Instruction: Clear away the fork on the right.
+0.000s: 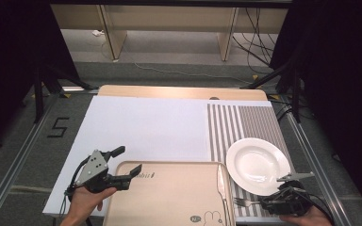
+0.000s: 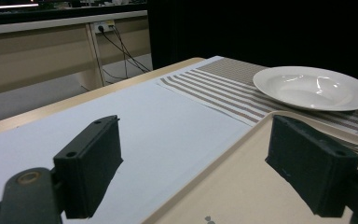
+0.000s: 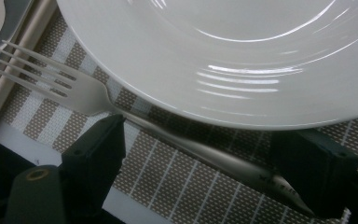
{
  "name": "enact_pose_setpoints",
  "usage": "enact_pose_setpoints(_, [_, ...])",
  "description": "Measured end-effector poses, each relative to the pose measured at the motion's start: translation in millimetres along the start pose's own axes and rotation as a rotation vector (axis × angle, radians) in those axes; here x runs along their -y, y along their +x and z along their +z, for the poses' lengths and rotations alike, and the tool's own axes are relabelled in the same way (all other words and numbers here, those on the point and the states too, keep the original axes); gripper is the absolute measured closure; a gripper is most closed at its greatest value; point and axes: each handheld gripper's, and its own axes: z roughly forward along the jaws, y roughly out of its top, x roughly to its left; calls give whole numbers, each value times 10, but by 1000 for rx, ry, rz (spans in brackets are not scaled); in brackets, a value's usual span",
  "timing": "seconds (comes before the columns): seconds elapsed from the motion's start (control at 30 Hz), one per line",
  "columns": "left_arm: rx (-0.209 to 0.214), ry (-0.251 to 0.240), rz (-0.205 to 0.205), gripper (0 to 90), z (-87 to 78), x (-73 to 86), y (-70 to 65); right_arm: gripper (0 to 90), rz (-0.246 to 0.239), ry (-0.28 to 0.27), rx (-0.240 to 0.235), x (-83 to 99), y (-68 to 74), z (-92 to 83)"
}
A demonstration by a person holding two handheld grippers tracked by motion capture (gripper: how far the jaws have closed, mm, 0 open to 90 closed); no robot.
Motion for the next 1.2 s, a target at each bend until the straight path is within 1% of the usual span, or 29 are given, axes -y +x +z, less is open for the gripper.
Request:
enact_pose_setpoints(0.03, [0, 0, 0, 169, 0, 0, 0, 199, 18, -10, 0, -9, 18, 8])
enact_pose_setpoints(0.07, [-1, 0, -1, 169, 0, 0, 0, 201, 34, 20, -4, -1, 41, 5])
enact_pose_setpoints(0.1, [-1, 0, -2, 169, 0, 1, 0, 202, 10, 25, -3, 2, 32, 18])
enact_pose_setpoints(0.13, [-1, 0, -2, 169, 0, 0, 0, 203, 9, 14, -1, -5, 41, 30])
enact_pose_setpoints(0.17, [-3, 2, 0, 169, -4, -2, 1, 203, -22, 20, 1, -4, 22, 26])
enact_pose_setpoints(0.23, [-1, -1, -3, 169, 0, 1, 2, 205, 27, 12, 0, -7, 55, 24])
enact_pose_setpoints(0.27, [-7, 10, 1, 169, -9, -3, 1, 206, 30, 13, 4, -8, 57, 25])
enact_pose_setpoints(0.3, [-4, 4, 0, 169, -3, -1, 1, 206, 14, 5, -1, -9, 47, 33])
enact_pose_setpoints(0.33, [1, -1, -1, 169, 1, 1, 2, 206, 18, -1, -6, -6, 53, 45])
enact_pose_setpoints(0.37, [0, 0, 1, 169, 1, 0, 1, 206, -5, 2, -2, -5, 44, 48])
enact_pose_setpoints(0.4, [-2, 2, 2, 169, -1, -1, 0, 206, -12, 14, -2, -17, 46, 45])
enact_pose_setpoints(0.43, [-6, 10, 4, 169, -7, -4, -1, 208, 5, 13, -4, -12, 68, 54])
enact_pose_setpoints(0.47, [-6, 10, 5, 169, -5, -3, 0, 209, 0, 34, -1, -16, 73, 47])
enact_pose_setpoints(0.5, [-6, 9, 2, 169, -5, -3, 0, 212, -4, 11, -6, -24, 81, 68])
enact_pose_setpoints(0.57, [0, -1, -1, 169, 2, 0, 2, 229, -27, 27, -3, -32, 78, 52])
enact_pose_setpoints(0.6, [-1, 0, -1, 169, 1, 0, 2, 234, -34, 21, -2, -31, 77, 54])
enact_pose_setpoints(0.63, [-6, 9, 2, 169, -7, -3, 1, 237, -11, 27, -11, -30, 99, 50])
enact_pose_setpoints(0.67, [-6, 9, 2, 169, -6, -3, 1, 240, -37, 19, -1, -25, 97, 63])
enact_pose_setpoints(0.73, [-6, 9, 3, 169, -6, -3, 0, 252, -9, 54, -5, -33, 147, 43])
enact_pose_setpoints(0.8, [0, 0, 3, 169, 0, -1, 1, 277, -66, 40, 0, -36, 128, 51])
enact_pose_setpoints(0.87, [-6, 11, 5, 169, -7, -3, -1, 304, -51, 48, 2, -33, 156, 47])
enact_pose_setpoints(0.9, [-6, 10, 5, 169, -5, -3, 0, 325, -29, 72, 18, -33, 187, 32])
enact_pose_setpoints(0.97, [-5, 10, 5, 169, -5, -3, -1, 360, -78, 63, 39, -37, 173, 41])
enact_pose_setpoints(1.0, [-5, 10, 5, 169, -6, -3, -1, 369, -63, 84, 47, -40, 197, 31])
enact_pose_setpoints(1.07, [-5, 10, 5, 169, -5, -3, -1, 377, -56, 93, 59, -42, 220, 34])
enact_pose_setpoints(1.1, [-5, 10, 5, 169, -4, -2, 0, 384, -62, 98, 66, -45, 227, 35])
enact_pose_setpoints(1.13, [-5, 10, 5, 169, -5, -2, 0, 391, -101, 98, 76, -50, 217, 36])
enact_pose_setpoints(1.17, [-5, 10, 5, 169, -5, -3, -1, 400, -77, 109, 76, -49, 245, 35])
enact_pose_setpoints(1.2, [-5, 9, 5, 169, -6, -3, -1, 407, -91, 114, 78, -50, 245, 33])
